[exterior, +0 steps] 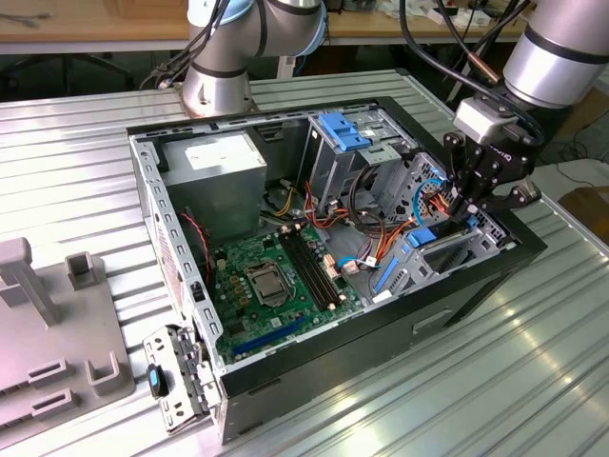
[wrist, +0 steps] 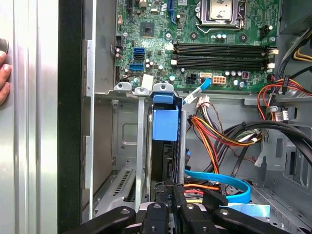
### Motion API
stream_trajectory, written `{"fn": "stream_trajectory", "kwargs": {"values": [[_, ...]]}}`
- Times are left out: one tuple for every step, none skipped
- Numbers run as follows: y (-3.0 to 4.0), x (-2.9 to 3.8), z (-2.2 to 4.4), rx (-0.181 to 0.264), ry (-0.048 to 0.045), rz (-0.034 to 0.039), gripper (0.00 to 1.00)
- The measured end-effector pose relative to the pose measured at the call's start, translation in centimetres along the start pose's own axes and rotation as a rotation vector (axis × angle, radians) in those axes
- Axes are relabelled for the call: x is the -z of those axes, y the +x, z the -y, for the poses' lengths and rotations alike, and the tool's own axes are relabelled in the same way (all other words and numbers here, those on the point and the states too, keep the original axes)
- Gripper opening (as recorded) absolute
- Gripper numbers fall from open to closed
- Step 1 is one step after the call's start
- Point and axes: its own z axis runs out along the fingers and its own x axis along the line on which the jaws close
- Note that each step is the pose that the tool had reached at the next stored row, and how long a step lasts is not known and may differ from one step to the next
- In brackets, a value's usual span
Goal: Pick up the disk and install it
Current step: 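Insert the first disk wire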
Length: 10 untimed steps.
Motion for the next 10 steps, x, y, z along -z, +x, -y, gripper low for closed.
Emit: {"fn": "stream_trajectory", "kwargs": {"values": [[0.0, -0.03, 0.0, 0.0, 0.0, 0.0, 0.16], [0.0, -0.09, -0.01, 0.0, 0.0, 0.0, 0.16], [-0.01, -0.24, -0.01, 0.0, 0.0001, 0.0003, 0.16], [-0.01, -0.3, -0.02, 0.0, 0.0, 0.0007, 0.16], [-0.01, -0.33, -0.02, 0.0, 0.0, 0.0007, 0.16], [-0.02, -0.38, -0.03, 0.0, 0.0001, 0.0011, 0.16], [-0.02, -0.4, -0.03, 0.0, 0.0, 0.0011, 0.16], [-0.02, -0.41, -0.03, 0.0, 0.0, 0.0011, 0.16], [-0.02, -0.41, -0.03, 0.0, 0.0, 0.0009, 0.16], [-0.02, -0.41, -0.03, 0.0, 0.0, 0.0009, 0.16]]}}
